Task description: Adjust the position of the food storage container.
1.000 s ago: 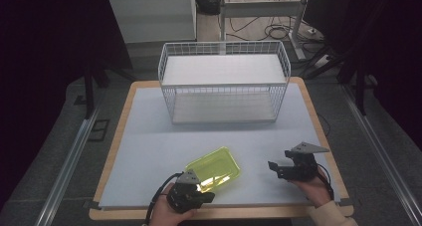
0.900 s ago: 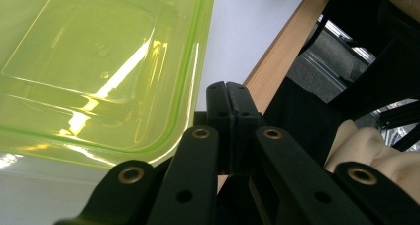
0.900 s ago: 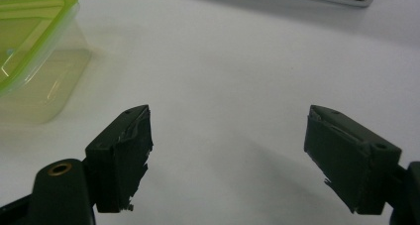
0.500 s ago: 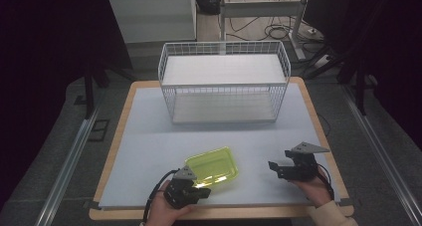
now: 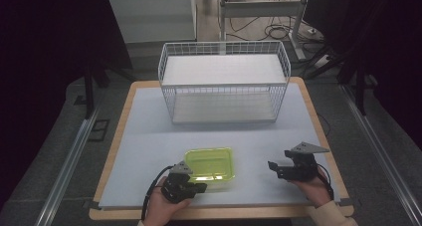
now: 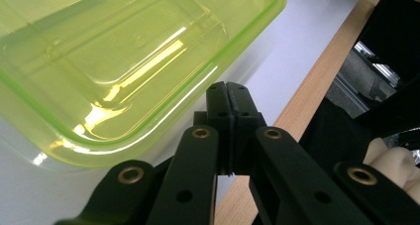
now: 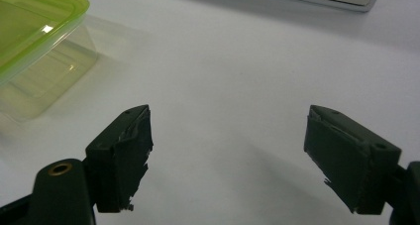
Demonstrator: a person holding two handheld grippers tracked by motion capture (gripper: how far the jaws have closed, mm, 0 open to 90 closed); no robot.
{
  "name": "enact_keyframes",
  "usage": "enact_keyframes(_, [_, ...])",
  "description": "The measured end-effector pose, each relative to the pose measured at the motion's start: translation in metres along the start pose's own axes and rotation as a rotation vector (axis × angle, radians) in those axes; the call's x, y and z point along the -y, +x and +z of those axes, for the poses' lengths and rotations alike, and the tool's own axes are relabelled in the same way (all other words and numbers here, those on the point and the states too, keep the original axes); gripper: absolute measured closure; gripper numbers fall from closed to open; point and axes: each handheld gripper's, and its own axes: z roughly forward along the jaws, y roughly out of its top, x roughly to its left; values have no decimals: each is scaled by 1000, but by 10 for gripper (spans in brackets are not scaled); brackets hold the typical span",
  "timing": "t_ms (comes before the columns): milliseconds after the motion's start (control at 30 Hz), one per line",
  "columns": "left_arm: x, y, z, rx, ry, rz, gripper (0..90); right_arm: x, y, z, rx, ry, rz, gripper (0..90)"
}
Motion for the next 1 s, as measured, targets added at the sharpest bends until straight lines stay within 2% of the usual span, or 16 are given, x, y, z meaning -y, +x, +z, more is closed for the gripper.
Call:
enact_keyframes(200, [0,-8,-6,29,-20,13,900,0,0,-1,1,-5,-2,185])
enact_keyframes(233, [0,-11,-14,33,-42,19,900,0,0,-1,0,-6,-3,185])
enact_keyframes(333, [0,-9,-27,23,-83,9,900,0,0,-2,1,-9,0,185])
enact_keyframes(367, [0,-9,-27,23,-83,9,900,0,0,-2,1,-9,0,185])
enact_keyframes(433, [-1,0,-42,-2,-135,-21,900,0,0,-2,2,-10,-1,186])
enact_keyframes(567, [1,19,-59,-50,-183,-64,900,0,0,-2,3,-12,-2,186])
enact_keyframes(600, [1,19,-59,-50,-183,-64,900,0,0,-2,3,-12,-2,186])
enact_keyframes(700, [6,37,-68,-110,-224,-118,900,0,-1,-3,9,-16,1,186])
enact_keyframes(733, [6,37,-68,-110,-224,-118,900,0,-1,-3,9,-16,1,186])
enact_keyframes(800, [10,47,-66,-129,-219,-143,900,0,-1,-3,10,-15,1,187])
enact_keyframes(933, [15,58,-52,-137,-166,-174,900,-1,0,-2,8,-19,-4,188])
enact_keyframes(1000, [14,59,-49,-135,-156,-173,900,-1,0,-2,7,-19,-4,188])
